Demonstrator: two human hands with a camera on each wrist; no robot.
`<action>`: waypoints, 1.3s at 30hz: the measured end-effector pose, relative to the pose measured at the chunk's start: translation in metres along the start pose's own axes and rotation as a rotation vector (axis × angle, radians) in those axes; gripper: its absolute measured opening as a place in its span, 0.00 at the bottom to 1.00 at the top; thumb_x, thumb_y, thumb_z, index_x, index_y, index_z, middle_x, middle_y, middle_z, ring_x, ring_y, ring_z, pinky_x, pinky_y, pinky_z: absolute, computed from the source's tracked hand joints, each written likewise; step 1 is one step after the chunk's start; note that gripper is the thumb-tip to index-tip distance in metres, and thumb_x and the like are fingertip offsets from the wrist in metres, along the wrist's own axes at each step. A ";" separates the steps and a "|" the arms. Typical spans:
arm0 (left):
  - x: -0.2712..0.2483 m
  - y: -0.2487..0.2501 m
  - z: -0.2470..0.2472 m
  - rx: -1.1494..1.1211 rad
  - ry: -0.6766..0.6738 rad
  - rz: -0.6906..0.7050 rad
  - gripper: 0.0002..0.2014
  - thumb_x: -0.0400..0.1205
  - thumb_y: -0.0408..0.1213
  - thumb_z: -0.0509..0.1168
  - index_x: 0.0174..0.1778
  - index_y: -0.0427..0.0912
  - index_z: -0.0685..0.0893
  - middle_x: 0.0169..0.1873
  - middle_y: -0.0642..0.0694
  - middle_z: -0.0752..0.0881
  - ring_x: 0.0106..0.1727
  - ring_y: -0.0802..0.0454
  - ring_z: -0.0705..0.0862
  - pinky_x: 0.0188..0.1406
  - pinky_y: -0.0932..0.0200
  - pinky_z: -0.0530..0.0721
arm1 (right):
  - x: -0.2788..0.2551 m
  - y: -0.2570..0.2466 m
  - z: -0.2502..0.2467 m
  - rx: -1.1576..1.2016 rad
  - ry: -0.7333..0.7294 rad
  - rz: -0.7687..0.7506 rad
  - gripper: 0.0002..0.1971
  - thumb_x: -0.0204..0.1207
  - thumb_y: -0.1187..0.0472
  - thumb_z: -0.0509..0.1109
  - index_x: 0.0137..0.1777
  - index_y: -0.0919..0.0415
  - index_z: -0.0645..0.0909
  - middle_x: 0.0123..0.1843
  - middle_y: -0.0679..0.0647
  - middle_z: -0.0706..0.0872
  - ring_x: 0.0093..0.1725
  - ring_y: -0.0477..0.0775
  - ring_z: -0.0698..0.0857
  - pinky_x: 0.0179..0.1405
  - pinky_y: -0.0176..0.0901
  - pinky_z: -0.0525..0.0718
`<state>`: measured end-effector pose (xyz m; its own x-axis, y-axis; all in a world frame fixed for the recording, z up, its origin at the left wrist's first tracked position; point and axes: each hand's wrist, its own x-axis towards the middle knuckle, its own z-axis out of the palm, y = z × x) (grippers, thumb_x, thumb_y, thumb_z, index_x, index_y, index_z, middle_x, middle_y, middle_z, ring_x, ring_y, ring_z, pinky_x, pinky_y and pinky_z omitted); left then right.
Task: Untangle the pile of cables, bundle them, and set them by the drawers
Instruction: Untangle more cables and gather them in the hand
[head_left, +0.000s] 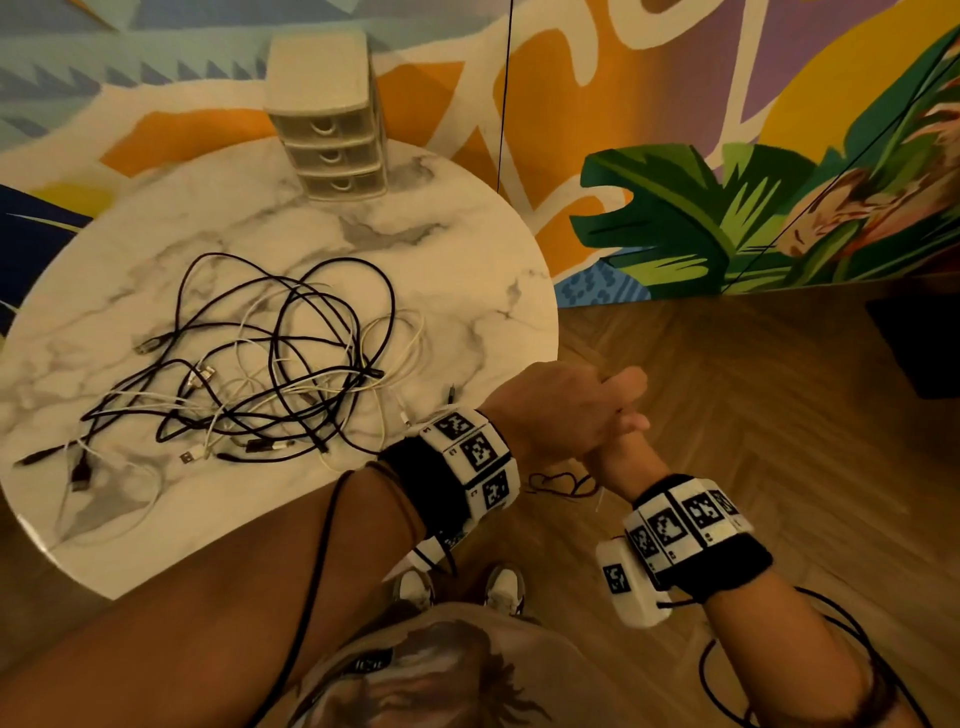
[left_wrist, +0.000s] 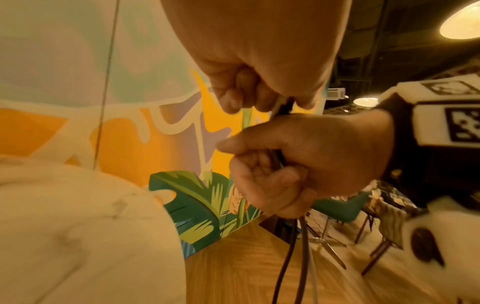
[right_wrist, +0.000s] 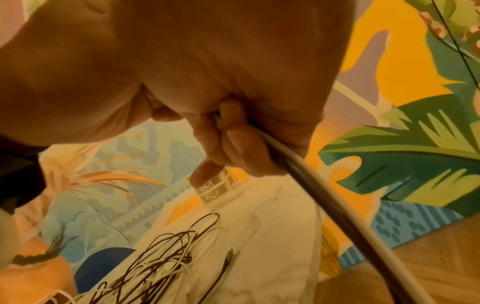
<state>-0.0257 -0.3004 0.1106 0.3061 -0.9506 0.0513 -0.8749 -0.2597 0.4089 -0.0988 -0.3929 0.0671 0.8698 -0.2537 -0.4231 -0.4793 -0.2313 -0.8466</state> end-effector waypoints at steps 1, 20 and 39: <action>-0.004 -0.003 -0.001 -0.110 0.008 -0.041 0.19 0.84 0.52 0.57 0.59 0.39 0.72 0.36 0.46 0.82 0.36 0.45 0.81 0.33 0.55 0.72 | 0.003 0.003 0.002 -0.014 0.005 -0.028 0.21 0.81 0.73 0.59 0.29 0.53 0.69 0.30 0.47 0.72 0.26 0.41 0.72 0.24 0.29 0.72; -0.112 -0.104 0.081 0.194 -0.310 -0.706 0.18 0.85 0.46 0.53 0.69 0.44 0.71 0.59 0.44 0.83 0.57 0.41 0.84 0.47 0.53 0.78 | 0.036 0.030 0.051 0.037 -0.067 0.182 0.27 0.86 0.48 0.51 0.36 0.62 0.83 0.24 0.53 0.77 0.19 0.47 0.69 0.18 0.40 0.67; -0.140 -0.096 0.080 -0.164 -0.189 -0.777 0.15 0.82 0.50 0.58 0.62 0.50 0.73 0.49 0.45 0.84 0.49 0.44 0.83 0.44 0.52 0.80 | 0.060 0.005 0.094 0.267 -0.046 0.090 0.25 0.86 0.52 0.55 0.32 0.61 0.84 0.19 0.52 0.73 0.18 0.46 0.68 0.22 0.37 0.66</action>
<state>-0.0151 -0.1559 -0.0088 0.7214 -0.5258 -0.4507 -0.3684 -0.8425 0.3931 -0.0379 -0.3209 0.0069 0.8326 -0.2179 -0.5092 -0.5120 0.0476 -0.8577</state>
